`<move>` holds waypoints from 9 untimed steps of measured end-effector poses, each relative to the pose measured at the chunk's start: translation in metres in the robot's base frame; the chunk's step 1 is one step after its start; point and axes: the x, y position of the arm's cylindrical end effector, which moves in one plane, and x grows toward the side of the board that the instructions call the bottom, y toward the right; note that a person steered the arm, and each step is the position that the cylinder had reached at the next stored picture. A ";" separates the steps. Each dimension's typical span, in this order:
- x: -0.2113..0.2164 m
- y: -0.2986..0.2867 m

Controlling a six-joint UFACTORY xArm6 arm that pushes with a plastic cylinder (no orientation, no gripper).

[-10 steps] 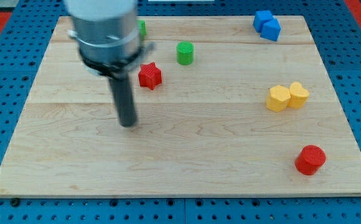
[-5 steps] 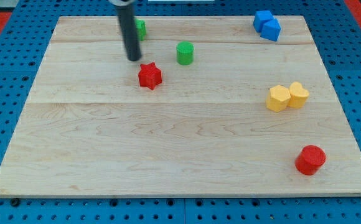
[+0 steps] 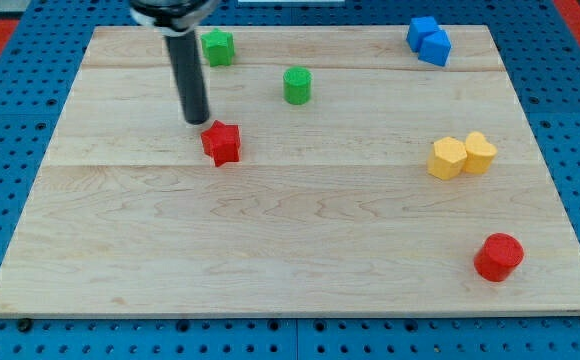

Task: Push the red star into the red circle

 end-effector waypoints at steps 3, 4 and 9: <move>0.079 0.138; 0.113 0.195; 0.157 0.217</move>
